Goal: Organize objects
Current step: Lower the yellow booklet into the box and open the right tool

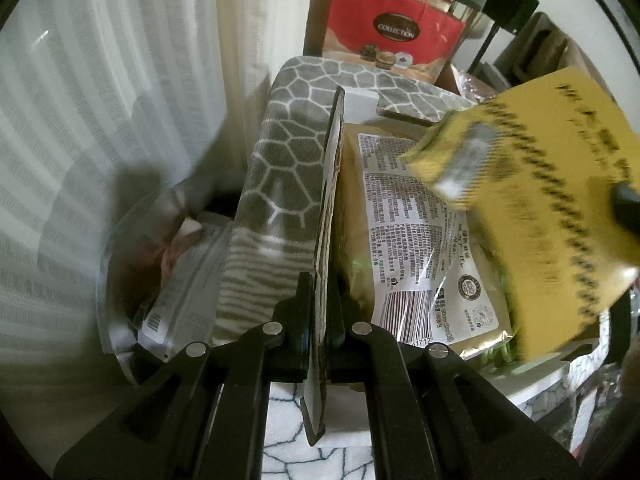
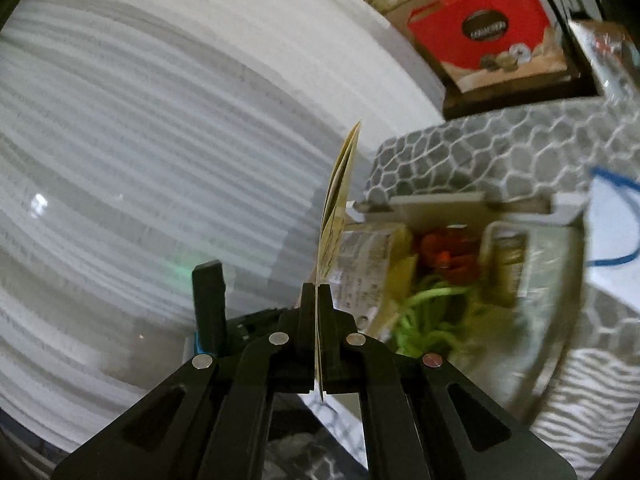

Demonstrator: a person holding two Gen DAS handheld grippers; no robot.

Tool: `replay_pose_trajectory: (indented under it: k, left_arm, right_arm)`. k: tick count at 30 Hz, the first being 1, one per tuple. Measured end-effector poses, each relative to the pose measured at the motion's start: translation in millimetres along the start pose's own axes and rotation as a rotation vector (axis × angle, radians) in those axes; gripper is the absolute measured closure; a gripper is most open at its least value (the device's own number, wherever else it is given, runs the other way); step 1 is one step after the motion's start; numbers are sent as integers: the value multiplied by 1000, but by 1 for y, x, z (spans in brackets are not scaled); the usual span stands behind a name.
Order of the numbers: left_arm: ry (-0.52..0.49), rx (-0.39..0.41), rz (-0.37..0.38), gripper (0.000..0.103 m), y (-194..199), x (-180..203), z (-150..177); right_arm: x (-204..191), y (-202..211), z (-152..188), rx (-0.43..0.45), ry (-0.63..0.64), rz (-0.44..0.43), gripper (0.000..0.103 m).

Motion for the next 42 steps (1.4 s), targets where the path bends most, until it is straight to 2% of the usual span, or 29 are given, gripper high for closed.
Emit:
replay_pose_trajectory:
  k: [3, 7, 10, 12, 14, 17, 18, 23, 27, 30, 35, 39, 42]
  left_arm:
    - [6, -2, 6, 100, 0, -1, 0]
    - [11, -3, 12, 100, 0, -2, 0]
    - [10, -3, 12, 100, 0, -2, 0]
    - [10, -2, 14, 100, 0, -2, 0]
    - [10, -1, 16, 100, 0, -2, 0]
    - [9, 0, 16, 100, 0, -2, 0]
    - [10, 0, 16, 100, 0, -2, 0]
    - [10, 0, 17, 99, 0, -2, 0]
    - [7, -2, 13, 99, 0, -1, 0]
    - [8, -2, 12, 100, 0, -1, 0]
    - [11, 0, 11, 100, 1, 0, -1]
    - [7, -1, 9, 100, 1, 1, 0]
    - [8, -1, 10, 100, 1, 1, 0]
  right_arm:
    - [13, -20, 5, 13, -45, 6, 103]
    - [25, -43, 22, -11, -103, 5, 102]
    - [33, -50, 34, -38, -110, 60, 99]
    - [38, -52, 40, -76, -100, 125, 92]
    - [38, -48, 42, -94, -94, 136, 87]
    - [34, -38, 43, -109, -71, 144, 70]
    - [32, -35, 43, -115, -54, 159, 68]
    - [28, -29, 51, -133, -10, 217, 68]
    - [24, -22, 60, -102, 29, 285, 90]
    - [26, -24, 60, -94, 9, 257, 96]
    - [34, -37, 60, -91, -69, 235, 96]
    - [37, -32, 59, -107, -69, 253, 86]
    - [32, -17, 59, -114, -44, 276, 85]
Point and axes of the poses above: each gripper's, at about its wrist camera, not at the fingertips, and y roughly against the way its jaws point, x to its right, z to its underside, the point moved 6 cm from there along -y, roughly the way its jaws point, and after that the axes turned 9 degrees about -z, right-handed, at the moved point
